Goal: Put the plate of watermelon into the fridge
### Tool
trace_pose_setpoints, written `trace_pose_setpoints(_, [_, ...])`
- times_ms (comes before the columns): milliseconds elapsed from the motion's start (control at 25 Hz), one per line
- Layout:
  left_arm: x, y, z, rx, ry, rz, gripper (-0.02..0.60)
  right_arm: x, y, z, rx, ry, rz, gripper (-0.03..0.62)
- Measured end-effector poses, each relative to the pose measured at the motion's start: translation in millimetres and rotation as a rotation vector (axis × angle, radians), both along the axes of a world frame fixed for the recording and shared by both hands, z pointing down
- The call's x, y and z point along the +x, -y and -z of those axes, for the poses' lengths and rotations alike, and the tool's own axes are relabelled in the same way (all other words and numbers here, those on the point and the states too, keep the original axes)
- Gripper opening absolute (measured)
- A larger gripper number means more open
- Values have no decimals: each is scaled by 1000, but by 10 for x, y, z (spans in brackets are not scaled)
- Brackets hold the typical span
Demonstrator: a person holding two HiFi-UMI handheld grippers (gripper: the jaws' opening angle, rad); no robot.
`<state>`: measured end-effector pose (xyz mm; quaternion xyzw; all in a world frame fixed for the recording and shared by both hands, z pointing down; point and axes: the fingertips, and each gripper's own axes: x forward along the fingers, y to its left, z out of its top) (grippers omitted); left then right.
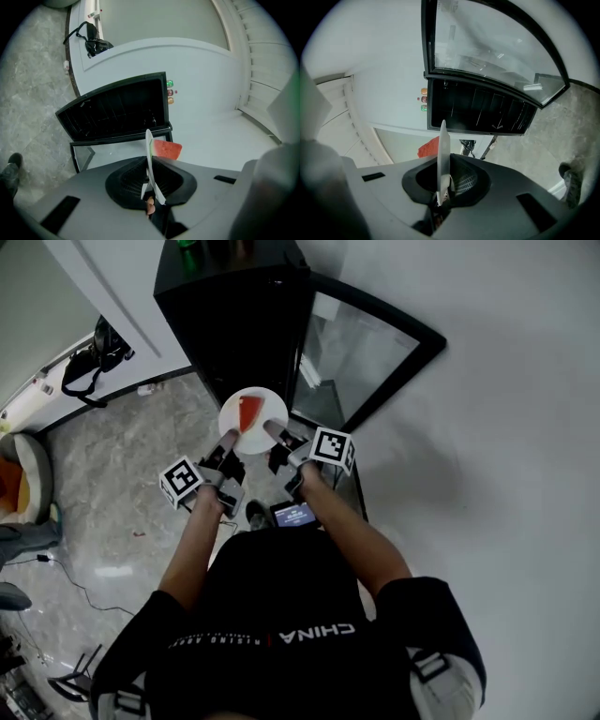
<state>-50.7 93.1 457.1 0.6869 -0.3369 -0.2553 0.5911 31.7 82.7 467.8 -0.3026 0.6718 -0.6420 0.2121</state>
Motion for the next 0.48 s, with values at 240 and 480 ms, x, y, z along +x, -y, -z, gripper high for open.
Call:
trace_pose_setpoints(240, [-177,325,-45,3,-1,-75,38,-171,279,-63,-1,-5,-54,31])
trace_pose_setpoints(480, [-111,605,-228,-10,-9,-100,40,-123,555,-247,-27,-10,-45,29])
